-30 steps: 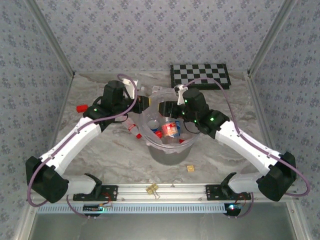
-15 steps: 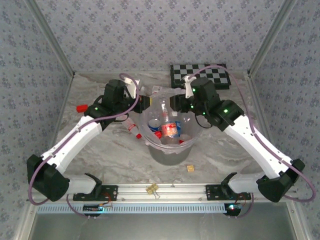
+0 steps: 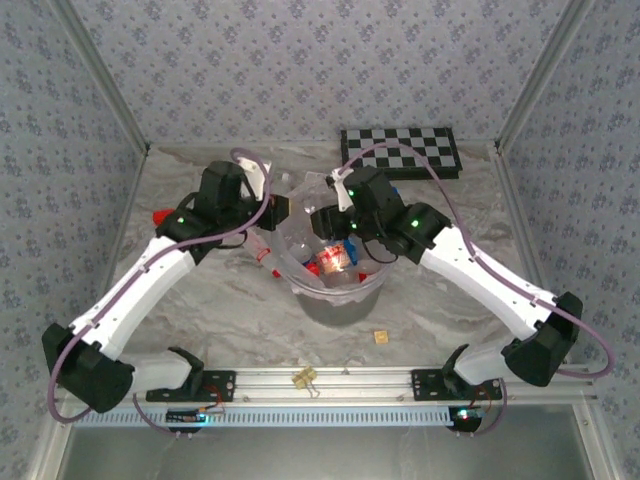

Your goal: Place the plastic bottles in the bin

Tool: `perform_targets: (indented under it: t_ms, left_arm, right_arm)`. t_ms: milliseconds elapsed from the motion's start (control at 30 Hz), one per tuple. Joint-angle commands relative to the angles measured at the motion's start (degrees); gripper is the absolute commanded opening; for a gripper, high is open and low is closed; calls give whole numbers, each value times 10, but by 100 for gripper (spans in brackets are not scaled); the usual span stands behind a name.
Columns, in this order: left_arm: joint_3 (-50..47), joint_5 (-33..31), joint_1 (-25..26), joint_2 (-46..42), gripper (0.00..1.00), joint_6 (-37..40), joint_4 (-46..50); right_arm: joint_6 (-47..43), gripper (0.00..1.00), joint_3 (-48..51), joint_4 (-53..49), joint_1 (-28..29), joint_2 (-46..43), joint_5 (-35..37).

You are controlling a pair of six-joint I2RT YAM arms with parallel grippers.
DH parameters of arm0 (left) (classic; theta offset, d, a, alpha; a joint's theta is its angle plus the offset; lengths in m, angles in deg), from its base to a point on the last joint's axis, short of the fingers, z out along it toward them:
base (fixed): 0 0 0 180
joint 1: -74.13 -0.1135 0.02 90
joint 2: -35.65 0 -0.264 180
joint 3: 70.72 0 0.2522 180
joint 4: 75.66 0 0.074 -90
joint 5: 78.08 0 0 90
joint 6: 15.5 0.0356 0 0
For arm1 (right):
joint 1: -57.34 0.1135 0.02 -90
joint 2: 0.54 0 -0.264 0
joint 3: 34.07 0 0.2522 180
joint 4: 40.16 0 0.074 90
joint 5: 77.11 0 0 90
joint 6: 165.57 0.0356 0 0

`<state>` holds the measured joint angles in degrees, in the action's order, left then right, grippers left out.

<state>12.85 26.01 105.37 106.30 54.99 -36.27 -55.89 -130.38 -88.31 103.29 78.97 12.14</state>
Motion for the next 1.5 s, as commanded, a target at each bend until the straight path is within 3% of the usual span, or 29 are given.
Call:
perform_targets:
  t_ms: [0,133,300,433,500,700,800,900,1100,1467]
  left_arm:
    - [-11,-16,3,-32,7,17,46]
    - [-25,-33,-2,-44,6,16,57]
    - [-27,-35,-2,-42,6,13,61]
    - [-26,-37,-7,-38,5,9,62]
    - [-21,-33,-9,-33,5,3,67]
    - [-24,-36,-12,-32,4,-16,71]
    - [-14,-27,-12,-24,4,-21,69]
    - [-8,-19,-12,-18,3,-26,64]
    - [2,-16,-12,-4,3,-28,62]
    - [9,-21,-11,-5,2,-36,67]
  right_arm:
    - [-54,54,-62,-58,-20,-22,45]
    - [-38,64,-45,-26,-90,-74,49]
    - [58,77,39,39,-244,-129,8]
    - [91,86,77,41,-343,-86,-10]
    - [111,97,74,35,-379,-40,-26]
    - [287,100,109,113,-387,39,35]
    - [369,100,76,74,-383,105,70]
    - [381,100,38,62,-374,166,45]
    - [411,100,15,133,-355,263,-2]
    - [435,98,-99,127,-330,426,-72]
